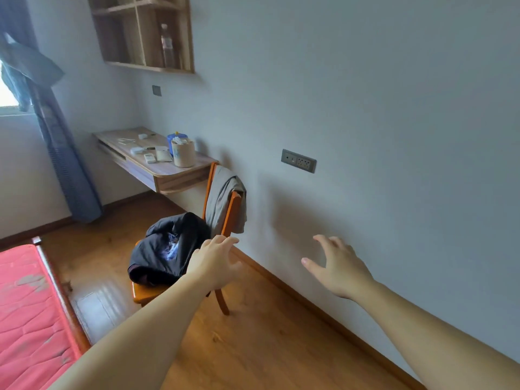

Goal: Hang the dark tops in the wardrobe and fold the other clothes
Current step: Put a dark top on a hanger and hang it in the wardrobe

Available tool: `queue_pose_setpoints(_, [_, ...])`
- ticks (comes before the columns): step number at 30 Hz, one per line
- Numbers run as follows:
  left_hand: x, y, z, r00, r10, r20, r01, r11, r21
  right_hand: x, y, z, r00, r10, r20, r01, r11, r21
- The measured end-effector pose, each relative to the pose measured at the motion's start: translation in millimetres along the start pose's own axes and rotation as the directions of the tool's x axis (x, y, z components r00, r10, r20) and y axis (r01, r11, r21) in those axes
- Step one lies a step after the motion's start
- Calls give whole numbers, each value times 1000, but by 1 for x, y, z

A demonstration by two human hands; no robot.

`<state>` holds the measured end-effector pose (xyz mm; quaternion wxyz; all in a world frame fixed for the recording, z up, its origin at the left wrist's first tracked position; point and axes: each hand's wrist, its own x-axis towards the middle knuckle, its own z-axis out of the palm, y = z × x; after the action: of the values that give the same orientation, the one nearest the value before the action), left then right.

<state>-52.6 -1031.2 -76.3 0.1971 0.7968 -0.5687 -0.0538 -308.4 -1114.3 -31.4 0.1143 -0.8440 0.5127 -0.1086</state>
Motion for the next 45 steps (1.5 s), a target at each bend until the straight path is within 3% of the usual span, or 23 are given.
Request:
queue_pose_setpoints(6, [84, -37, 11, 981, -185, -51, 183, 982, -47, 135, 5, 29, 986, -156, 58, 147, 979, 139])
queue_pose_setpoints(9, [105, -57, 18, 911, -411, -36, 402, 904, -146, 195, 0, 46, 974, -174, 142, 127, 948, 291])
queue_pose_setpoints(12, [116, -78, 18, 844, -534, -52, 523, 841, -138, 241, -16, 64, 941, -267, 206, 188, 922, 337])
queue_pose_setpoints(15, [133, -92, 10, 828, -556, -76, 551, 831, -79, 280, -44, 77, 897, -365, 249, 263, 894, 363])
queue_pose_setpoints(17, [149, -104, 7, 804, -586, -96, 573, 809, -134, 307, -67, 86, 860, -434, 269, 315, 865, 390])
queue_pose_setpoints(23, [214, -170, 11, 754, -646, -116, 600, 751, -276, 390, -142, 121, 810, -484, 332, 269, 809, 523])
queue_pose_setpoints(32, [325, -302, 18, 718, -694, -45, 652, 694, -303, 533, -229, 189, 804, -434, 408, 272, 877, 396])
queue_pose_setpoints(38, [379, -355, 38, 719, -694, 44, 679, 688, -258, 602, -273, 252, 726, -466, 506, 372, 885, 281])
queue_pose_setpoints(42, [417, -379, 80, 643, -761, 84, 725, 569, -388, 638, -287, 314, 645, -464, 608, 421, 879, 224])
queue_pose_setpoints(45, [447, -396, 121, 479, -852, 213, 782, 304, -544, 654, -288, 370, 548, -408, 730, 425, 888, 177])
